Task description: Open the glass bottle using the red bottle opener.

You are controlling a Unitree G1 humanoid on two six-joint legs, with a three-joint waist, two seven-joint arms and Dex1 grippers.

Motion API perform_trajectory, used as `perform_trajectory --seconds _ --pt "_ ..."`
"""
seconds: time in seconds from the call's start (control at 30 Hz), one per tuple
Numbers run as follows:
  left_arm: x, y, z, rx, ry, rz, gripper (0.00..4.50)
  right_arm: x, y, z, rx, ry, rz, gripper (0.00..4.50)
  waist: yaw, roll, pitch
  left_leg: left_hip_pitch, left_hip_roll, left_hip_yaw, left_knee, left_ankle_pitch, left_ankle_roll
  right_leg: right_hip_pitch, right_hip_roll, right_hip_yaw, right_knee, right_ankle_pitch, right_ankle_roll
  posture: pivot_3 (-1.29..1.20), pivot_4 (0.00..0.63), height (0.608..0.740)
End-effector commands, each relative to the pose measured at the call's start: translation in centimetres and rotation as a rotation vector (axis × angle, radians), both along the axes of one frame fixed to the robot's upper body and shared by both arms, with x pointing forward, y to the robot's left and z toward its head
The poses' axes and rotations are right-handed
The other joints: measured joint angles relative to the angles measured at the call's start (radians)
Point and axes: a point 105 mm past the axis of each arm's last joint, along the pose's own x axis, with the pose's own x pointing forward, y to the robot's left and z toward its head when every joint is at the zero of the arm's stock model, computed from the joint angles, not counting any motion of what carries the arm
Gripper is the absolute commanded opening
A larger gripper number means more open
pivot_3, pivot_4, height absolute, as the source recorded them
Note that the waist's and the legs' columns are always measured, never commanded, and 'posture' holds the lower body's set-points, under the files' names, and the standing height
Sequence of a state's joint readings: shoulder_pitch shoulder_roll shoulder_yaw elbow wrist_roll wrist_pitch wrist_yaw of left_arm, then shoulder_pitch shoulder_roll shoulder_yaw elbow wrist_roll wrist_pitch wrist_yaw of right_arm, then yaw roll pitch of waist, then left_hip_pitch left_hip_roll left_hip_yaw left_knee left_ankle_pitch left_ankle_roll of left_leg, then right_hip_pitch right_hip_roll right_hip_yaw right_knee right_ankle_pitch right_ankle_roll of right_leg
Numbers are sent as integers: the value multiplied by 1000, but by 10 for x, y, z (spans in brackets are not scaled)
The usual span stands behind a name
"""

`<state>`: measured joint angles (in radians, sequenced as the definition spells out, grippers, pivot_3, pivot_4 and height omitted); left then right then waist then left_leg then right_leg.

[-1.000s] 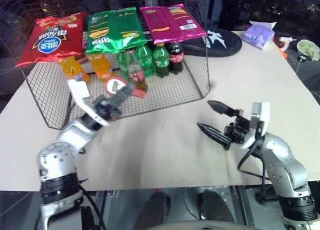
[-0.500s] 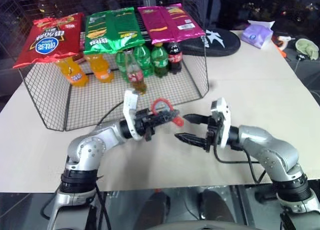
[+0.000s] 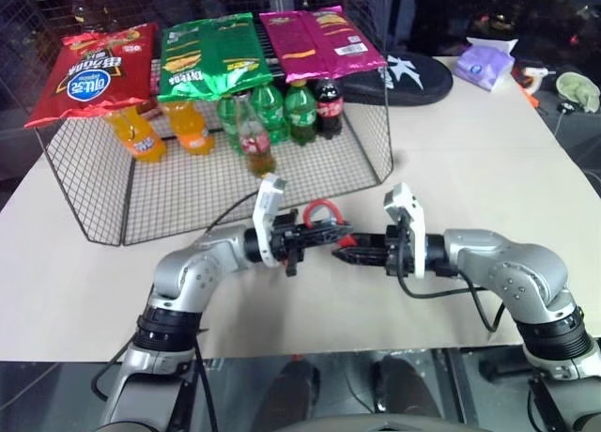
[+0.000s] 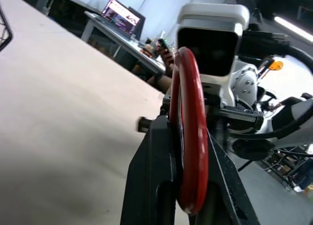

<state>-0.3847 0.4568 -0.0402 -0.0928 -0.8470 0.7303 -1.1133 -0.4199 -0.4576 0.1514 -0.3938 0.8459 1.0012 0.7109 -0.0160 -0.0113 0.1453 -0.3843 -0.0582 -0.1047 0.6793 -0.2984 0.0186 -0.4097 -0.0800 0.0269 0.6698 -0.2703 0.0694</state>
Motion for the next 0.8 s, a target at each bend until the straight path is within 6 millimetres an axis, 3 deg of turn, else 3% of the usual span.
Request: perform_trajectory --seconds 0.03,0.23,0.33,0.43,0.67,0.8 --pt "3 0 -3 23 -11 34 0 -6 7 14 40 -47 33 57 1 0 0 0 0 0 0 0 0 0 0 0 0 0 0 0 150 740" --pt "11 2 -4 18 7 78 0 -7 7 11 27 -39 34 57 1 0 0 0 0 0 0 0 0 0 0 0 0 0 0 0 150 740" --pt "16 2 2 2 -35 113 1102 -5 8 10 33 -35 22 0 1 0 0 0 0 0 0 0 0 0 0 0 0 0 0 0 150 740" --pt "14 7 5 7 -47 129 2571 4 3 7 49 -28 -50 0 0 0 0 0 0 0 0 0 0 0 0 0 0 0 0 0 150 740" --pt "1 35 11 67 -71 173 2571 25 -39 -9 40 -19 -284 0 3 0 0 -1 0 0 0 0 0 -1 0 0 0 0 0 0 150 740" --pt "31 62 27 66 -208 456 2571 40 -83 -14 45 -38 -498 0 6 0 0 -1 0 0 -1 0 0 -1 0 0 0 0 0 0 150 740"
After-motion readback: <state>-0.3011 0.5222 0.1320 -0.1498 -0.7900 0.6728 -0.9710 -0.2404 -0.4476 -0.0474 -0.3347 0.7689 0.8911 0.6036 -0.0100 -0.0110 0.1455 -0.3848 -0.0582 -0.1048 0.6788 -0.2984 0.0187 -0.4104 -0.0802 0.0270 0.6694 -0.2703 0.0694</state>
